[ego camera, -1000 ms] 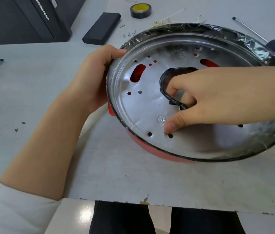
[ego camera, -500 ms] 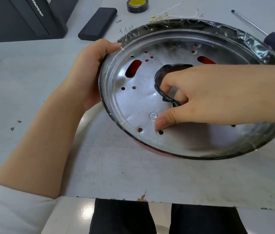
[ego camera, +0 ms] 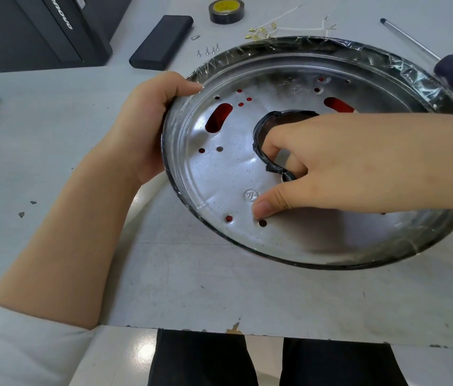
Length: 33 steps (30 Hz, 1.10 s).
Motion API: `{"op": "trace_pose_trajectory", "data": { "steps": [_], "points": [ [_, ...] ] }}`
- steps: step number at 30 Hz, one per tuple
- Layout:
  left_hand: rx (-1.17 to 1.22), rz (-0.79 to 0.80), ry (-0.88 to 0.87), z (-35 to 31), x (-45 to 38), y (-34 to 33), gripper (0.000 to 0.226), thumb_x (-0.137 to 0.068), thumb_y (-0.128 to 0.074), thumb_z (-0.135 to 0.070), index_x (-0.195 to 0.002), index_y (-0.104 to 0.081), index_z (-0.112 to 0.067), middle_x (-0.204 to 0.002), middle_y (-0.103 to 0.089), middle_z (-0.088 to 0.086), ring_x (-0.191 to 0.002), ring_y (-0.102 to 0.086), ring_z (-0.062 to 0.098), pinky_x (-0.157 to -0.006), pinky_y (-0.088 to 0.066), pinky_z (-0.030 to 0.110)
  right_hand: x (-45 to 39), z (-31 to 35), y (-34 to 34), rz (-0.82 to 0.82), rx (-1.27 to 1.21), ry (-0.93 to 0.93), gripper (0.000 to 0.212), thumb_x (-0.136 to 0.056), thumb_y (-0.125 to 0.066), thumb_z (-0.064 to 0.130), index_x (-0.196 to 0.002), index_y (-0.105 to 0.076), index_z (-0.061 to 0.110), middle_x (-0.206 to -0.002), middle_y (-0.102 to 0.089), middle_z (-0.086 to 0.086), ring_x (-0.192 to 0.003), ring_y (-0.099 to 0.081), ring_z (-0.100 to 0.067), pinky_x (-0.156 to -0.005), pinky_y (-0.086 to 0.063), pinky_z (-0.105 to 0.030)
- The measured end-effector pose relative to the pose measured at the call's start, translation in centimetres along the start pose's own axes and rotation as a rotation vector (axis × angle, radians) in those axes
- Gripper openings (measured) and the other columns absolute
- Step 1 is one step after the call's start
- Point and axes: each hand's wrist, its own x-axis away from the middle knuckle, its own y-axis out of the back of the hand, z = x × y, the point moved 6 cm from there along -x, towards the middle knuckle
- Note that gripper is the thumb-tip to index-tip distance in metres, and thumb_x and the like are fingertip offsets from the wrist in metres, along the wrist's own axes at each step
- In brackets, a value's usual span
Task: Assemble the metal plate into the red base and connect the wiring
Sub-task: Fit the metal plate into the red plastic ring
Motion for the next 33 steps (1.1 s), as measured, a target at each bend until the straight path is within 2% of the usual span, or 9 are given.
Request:
{"op": "trace_pose_trajectory", "data": {
  "steps": [2, 8, 13, 15, 18, 23, 27, 30, 33],
  "points": [
    [-0.007, 0.012, 0.006, 0.07, 0.02, -0.04, 0.02, -0.086, -0.048, -0.015, -0.105, -0.048, -0.009, -0.097, -0.044, 0.014, -0.068, -0.069, 0.019, -0.069, -0.051, 0.028, -0.07, -0.09, -0.07, 0.004, 0.006, -0.003, 0.083, -0.031, -0.022, 0.106, -0.073, -0.048, 0.039, -0.06, -0.056, 0.009, -0.052, -0.055, -0.01, -0.053, -0.052, -0.037],
    [-0.045, -0.028, 0.008, 0.02, 0.08, 0.06, 0.008, -0.085, -0.051, -0.014, -0.086, -0.054, -0.006, -0.074, -0.052, 0.008, -0.058, -0.064, 0.017, -0.058, -0.053, 0.025, 0.38, 0.03, 0.02, -0.04, -0.02, 0.026, 0.093, -0.031, -0.016, 0.104, -0.081, -0.055, 0.036, -0.065, -0.059, 0.009, -0.057, -0.057, -0.014, -0.058, -0.053, -0.042],
    [-0.064, -0.017, 0.04, 0.41, -0.2, 0.35, 0.027, -0.079, -0.052, -0.017, -0.104, -0.051, -0.007, -0.1, -0.047, 0.017, -0.074, -0.061, 0.022, -0.07, -0.05, 0.029, 0.26, 0.01, -0.08, -0.035, 0.041, 0.018, 0.088, -0.031, -0.013, 0.104, -0.077, -0.05, 0.039, -0.062, -0.056, 0.01, -0.054, -0.054, -0.011, -0.055, -0.051, -0.038],
    [-0.057, -0.027, 0.047, 0.45, -0.22, 0.41, 0.026, -0.08, -0.052, -0.017, -0.104, -0.049, -0.008, -0.098, -0.047, 0.017, -0.071, -0.061, 0.021, -0.068, -0.051, 0.028, 0.4, 0.04, -0.02, -0.052, 0.071, 0.026, 0.085, -0.039, -0.018, 0.104, -0.079, -0.053, 0.038, -0.062, -0.055, 0.012, -0.054, -0.053, -0.01, -0.055, -0.051, -0.037],
    [-0.086, -0.047, 0.056, 0.51, -0.29, 0.63, 0.026, -0.078, -0.054, -0.019, -0.101, -0.05, -0.009, -0.097, -0.044, 0.015, -0.071, -0.055, 0.022, -0.067, -0.049, 0.029, 0.61, 0.11, -0.13, -0.063, 0.112, 0.022, 0.066, -0.046, -0.031, 0.094, -0.076, -0.05, 0.038, -0.059, -0.052, 0.013, -0.052, -0.05, -0.008, -0.054, -0.049, -0.035],
    [-0.109, -0.066, 0.057, 0.53, -0.32, 0.65, 0.02, -0.081, -0.052, -0.018, -0.1, -0.051, -0.008, -0.095, -0.045, 0.016, -0.078, -0.051, 0.028, -0.07, -0.047, 0.032, 0.44, -0.2, -0.35, -0.02, 0.021, 0.016, 0.075, -0.04, -0.026, 0.103, -0.075, -0.044, 0.04, -0.061, -0.055, 0.01, -0.054, -0.054, -0.011, -0.052, -0.047, -0.035],
    [-0.086, -0.055, 0.05, 0.4, -0.07, 0.28, 0.019, -0.084, -0.05, -0.016, -0.101, -0.05, -0.008, -0.091, -0.045, 0.013, -0.063, -0.06, 0.02, -0.062, -0.048, 0.027, 0.27, -0.31, -0.45, -0.024, 0.018, 0.022, 0.071, -0.04, -0.026, 0.104, -0.073, -0.041, 0.043, -0.06, -0.055, 0.01, -0.053, -0.055, -0.009, -0.049, -0.045, -0.034],
    [-0.083, -0.055, 0.049, 0.41, -0.08, 0.41, 0.022, -0.081, -0.052, -0.017, -0.101, -0.051, -0.007, -0.092, -0.046, 0.016, -0.065, -0.06, 0.02, -0.061, -0.049, 0.026, 0.25, -0.41, -0.54, -0.033, 0.025, 0.032, 0.073, -0.036, -0.016, 0.106, -0.069, -0.039, 0.044, -0.056, -0.052, 0.011, -0.05, -0.052, -0.01, -0.048, -0.042, -0.033],
    [-0.106, -0.049, 0.043, 0.28, 0.08, 0.33, 0.017, -0.08, -0.052, -0.017, -0.089, -0.057, -0.003, -0.087, -0.054, 0.016, -0.07, -0.057, 0.022, -0.06, -0.049, 0.026, 0.27, -0.63, -0.57, -0.063, 0.01, 0.03, 0.07, -0.038, -0.02, 0.106, -0.071, -0.039, 0.047, -0.056, -0.053, 0.011, -0.049, -0.053, -0.009, -0.045, -0.042, -0.034]
  ]
}}
